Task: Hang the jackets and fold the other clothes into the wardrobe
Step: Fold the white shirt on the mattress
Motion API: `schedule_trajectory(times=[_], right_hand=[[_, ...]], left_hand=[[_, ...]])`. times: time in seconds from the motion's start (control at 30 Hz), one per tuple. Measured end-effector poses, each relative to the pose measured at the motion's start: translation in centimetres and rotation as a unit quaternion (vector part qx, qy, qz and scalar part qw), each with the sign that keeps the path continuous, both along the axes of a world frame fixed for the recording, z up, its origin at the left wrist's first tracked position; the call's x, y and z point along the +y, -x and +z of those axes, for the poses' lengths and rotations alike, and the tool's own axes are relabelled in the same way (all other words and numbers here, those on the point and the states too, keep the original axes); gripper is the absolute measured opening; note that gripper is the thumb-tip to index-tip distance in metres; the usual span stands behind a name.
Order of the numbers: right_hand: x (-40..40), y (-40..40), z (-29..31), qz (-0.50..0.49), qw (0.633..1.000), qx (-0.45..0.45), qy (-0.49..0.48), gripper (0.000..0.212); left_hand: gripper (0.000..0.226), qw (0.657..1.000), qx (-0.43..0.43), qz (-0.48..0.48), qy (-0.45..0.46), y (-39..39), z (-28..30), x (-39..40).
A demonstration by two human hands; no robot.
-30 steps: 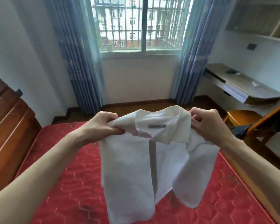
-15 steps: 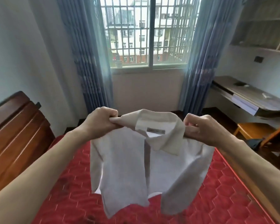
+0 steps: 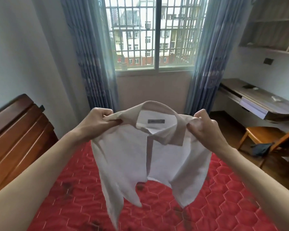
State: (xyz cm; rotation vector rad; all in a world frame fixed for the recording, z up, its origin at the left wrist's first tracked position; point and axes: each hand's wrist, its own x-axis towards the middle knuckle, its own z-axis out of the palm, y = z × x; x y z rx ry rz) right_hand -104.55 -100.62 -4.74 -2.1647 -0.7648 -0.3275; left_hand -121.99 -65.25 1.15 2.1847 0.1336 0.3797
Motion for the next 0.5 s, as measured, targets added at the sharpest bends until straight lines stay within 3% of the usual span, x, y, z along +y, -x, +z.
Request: schedule_trajectory(times=[0.1, 0.2, 0.27, 0.37, 0.5], right_hand=[[-0.7, -0.3, 0.3, 0.057, 0.975, -0.137, 0.164, 0.029], [-0.9, -1.2, -0.1, 0.036, 0.965, -0.194, 0.171, 0.008], [-0.6, -1.7, -0.4, 0.003, 0.962, -0.184, 0.202, 0.003], [-0.1, -2.2, -1.5, -0.035, 0.966, -0.144, 0.213, 0.013], [0.3, -1.8, -2.7, -0.054, 0.995, -0.042, 0.071, 0.028]], left_hand=[[0.06, 1.0, -0.002, 0.018, 0.001, 1.2, 0.2, 1.4], [0.057, 1.0, 0.001, 0.012, 0.005, 1.7, -0.4, 1.5], [0.054, 1.0, -0.007, 0.012, 0.005, 1.8, -0.9, 1.4], [0.05, 1.0, 0.009, -0.001, -0.018, 1.8, -1.5, 1.5], [0.04, 0.999, 0.044, 0.005, 0.009, 1.8, -2.3, 2.1]])
